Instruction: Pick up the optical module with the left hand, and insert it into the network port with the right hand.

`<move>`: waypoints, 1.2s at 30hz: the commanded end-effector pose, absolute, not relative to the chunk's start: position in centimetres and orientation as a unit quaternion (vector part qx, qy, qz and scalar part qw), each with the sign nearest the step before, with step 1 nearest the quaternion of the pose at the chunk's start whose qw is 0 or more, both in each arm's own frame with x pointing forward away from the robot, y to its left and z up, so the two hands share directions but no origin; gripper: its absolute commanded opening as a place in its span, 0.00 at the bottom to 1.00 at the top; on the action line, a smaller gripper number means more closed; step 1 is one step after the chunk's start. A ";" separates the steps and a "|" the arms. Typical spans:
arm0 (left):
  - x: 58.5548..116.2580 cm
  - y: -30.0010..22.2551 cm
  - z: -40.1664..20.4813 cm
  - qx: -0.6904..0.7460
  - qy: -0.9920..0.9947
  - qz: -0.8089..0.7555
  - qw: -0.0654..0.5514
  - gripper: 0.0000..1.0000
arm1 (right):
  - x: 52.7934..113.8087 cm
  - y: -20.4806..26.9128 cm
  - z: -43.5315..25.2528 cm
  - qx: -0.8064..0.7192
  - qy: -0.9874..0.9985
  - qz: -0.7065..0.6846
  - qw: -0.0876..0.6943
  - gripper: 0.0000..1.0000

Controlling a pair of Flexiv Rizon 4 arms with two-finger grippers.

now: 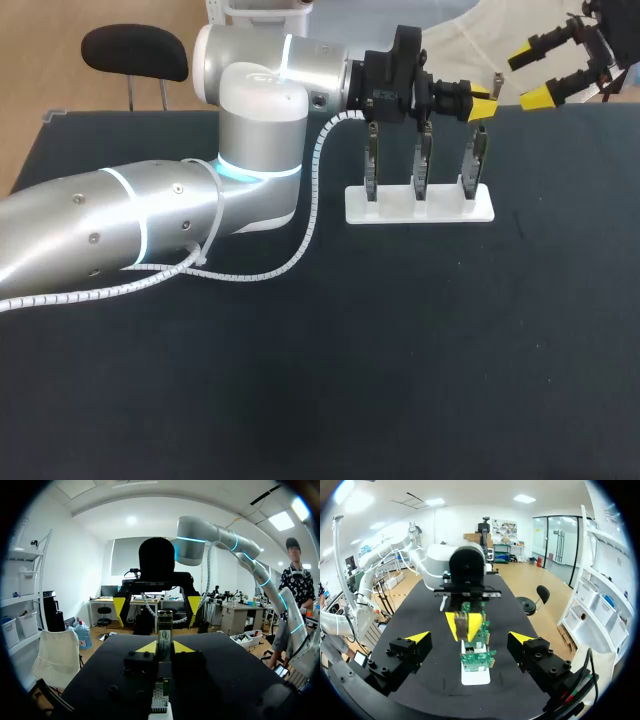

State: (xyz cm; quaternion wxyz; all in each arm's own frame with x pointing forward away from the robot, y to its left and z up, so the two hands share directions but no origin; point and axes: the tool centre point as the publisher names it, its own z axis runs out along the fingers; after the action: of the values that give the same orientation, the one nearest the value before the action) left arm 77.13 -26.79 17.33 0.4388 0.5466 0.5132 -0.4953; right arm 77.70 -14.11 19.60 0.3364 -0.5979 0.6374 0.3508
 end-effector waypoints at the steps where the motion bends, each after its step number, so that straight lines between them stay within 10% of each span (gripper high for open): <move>1: 77.4 -26.9 17.3 0.549 0.513 -0.496 0.436 0.00 | 77.7 -13.7 19.7 -0.600 0.635 0.353 0.335 1.00; 36: 77.4 -26.9 17.3 0.549 0.513 -0.496 0.436 0.00 | 76.6 -11.3 20.2 -0.605 0.625 0.369 0.329 1.00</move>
State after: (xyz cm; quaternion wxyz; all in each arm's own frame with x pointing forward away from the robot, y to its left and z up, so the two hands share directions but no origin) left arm 77.13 -26.79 17.33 0.4388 0.5466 0.5132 -0.4953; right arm 76.56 -11.37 20.33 0.3285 -0.6051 0.6240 0.3695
